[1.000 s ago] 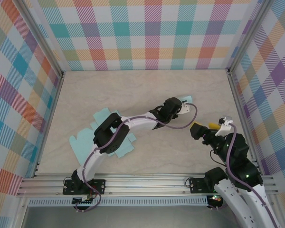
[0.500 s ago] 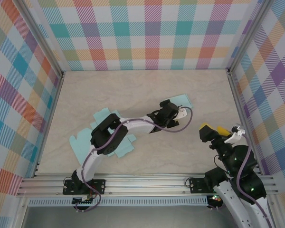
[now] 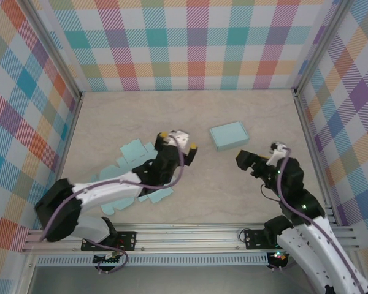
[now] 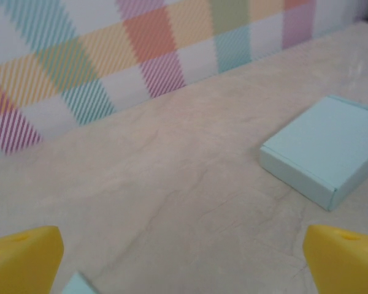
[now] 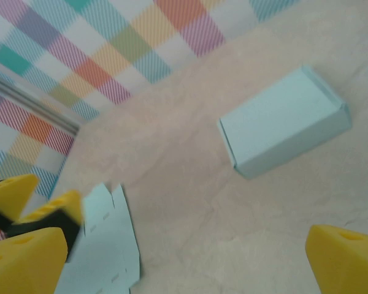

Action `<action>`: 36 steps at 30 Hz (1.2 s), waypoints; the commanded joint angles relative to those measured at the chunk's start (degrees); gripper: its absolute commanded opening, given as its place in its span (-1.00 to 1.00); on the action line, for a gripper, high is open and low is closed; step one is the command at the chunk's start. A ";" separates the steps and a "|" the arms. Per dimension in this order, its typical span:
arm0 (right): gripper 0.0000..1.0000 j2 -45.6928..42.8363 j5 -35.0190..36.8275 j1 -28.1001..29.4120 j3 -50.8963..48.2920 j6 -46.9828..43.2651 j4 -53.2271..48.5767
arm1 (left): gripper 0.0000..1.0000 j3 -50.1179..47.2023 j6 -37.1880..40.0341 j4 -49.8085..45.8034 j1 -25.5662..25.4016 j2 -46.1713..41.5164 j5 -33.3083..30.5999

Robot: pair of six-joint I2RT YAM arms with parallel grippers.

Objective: Fold the paper box

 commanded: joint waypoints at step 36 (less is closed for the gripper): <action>0.72 64.98 -15.66 34.99 8.10 22.22 34.81 | 1.00 -27.17 -56.49 -55.80 3.81 -74.01 -12.89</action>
